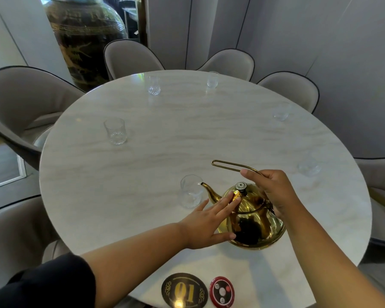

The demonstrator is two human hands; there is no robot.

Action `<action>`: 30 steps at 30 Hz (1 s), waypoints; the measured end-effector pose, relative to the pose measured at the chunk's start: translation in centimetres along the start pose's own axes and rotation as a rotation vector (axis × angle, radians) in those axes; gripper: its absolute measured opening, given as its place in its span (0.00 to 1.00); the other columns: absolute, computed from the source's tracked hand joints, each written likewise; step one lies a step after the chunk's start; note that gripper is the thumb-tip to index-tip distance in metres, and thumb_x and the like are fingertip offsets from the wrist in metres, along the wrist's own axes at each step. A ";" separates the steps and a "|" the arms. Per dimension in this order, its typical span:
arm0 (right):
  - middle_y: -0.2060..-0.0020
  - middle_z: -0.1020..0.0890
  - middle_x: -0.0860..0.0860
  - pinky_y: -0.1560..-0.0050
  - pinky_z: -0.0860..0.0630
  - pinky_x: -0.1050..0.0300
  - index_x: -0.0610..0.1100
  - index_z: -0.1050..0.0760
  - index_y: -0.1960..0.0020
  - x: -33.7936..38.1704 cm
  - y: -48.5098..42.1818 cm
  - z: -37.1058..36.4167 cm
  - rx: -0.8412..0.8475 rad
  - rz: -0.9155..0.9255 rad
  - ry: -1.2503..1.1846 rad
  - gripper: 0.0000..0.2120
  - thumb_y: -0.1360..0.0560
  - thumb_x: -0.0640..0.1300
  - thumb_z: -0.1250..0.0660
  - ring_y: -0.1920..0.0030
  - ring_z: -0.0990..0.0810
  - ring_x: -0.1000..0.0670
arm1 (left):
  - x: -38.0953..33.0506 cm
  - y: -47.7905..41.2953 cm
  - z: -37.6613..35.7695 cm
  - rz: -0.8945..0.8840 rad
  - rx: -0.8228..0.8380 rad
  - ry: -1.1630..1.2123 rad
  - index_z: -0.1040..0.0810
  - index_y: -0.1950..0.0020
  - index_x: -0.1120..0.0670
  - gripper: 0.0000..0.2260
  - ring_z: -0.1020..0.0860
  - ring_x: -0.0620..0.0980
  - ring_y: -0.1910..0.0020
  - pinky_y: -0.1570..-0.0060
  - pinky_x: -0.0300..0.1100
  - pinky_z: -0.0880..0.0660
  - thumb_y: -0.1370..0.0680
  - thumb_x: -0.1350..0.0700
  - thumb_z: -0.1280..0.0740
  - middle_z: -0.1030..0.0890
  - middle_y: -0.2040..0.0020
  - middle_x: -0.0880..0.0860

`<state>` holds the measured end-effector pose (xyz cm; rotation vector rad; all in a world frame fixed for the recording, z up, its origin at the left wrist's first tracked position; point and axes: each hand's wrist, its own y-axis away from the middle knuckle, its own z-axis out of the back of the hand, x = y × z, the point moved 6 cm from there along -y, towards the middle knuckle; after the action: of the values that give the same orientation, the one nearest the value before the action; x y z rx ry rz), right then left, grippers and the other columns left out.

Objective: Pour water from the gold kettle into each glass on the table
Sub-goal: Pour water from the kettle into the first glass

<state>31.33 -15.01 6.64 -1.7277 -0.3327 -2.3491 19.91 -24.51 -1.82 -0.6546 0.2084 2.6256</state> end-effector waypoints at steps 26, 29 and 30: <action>0.85 0.38 0.57 0.70 0.37 0.58 0.49 0.37 0.83 2.4 -0.7 -0.8 0.047 0.021 0.150 0.28 0.30 0.51 0.26 0.82 0.40 0.58 | -0.7 -0.1 0.6 -0.006 -0.046 0.052 0.69 0.27 0.44 0.34 0.52 0.48 0.24 0.29 0.44 0.62 0.20 0.40 0.47 0.69 0.25 0.48; 0.85 0.38 0.57 0.70 0.37 0.58 0.50 0.38 0.81 2.6 -0.8 -0.9 0.051 0.027 0.152 0.27 0.30 0.51 0.26 0.82 0.40 0.58 | -0.6 -0.1 0.5 0.005 -0.040 0.048 0.69 0.27 0.44 0.34 0.50 0.48 0.24 0.29 0.44 0.63 0.20 0.40 0.47 0.69 0.25 0.48; 0.85 0.38 0.57 0.70 0.37 0.58 0.50 0.38 0.81 2.6 -0.8 -0.9 0.055 0.026 0.155 0.27 0.30 0.51 0.26 0.83 0.41 0.58 | -0.7 -0.1 0.5 0.008 -0.038 0.046 0.69 0.27 0.44 0.34 0.49 0.48 0.24 0.29 0.44 0.63 0.20 0.40 0.48 0.69 0.25 0.48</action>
<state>29.49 -14.58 8.86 -1.5054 -0.3436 -2.4126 20.30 -24.53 -1.09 -0.7289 0.1749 2.6295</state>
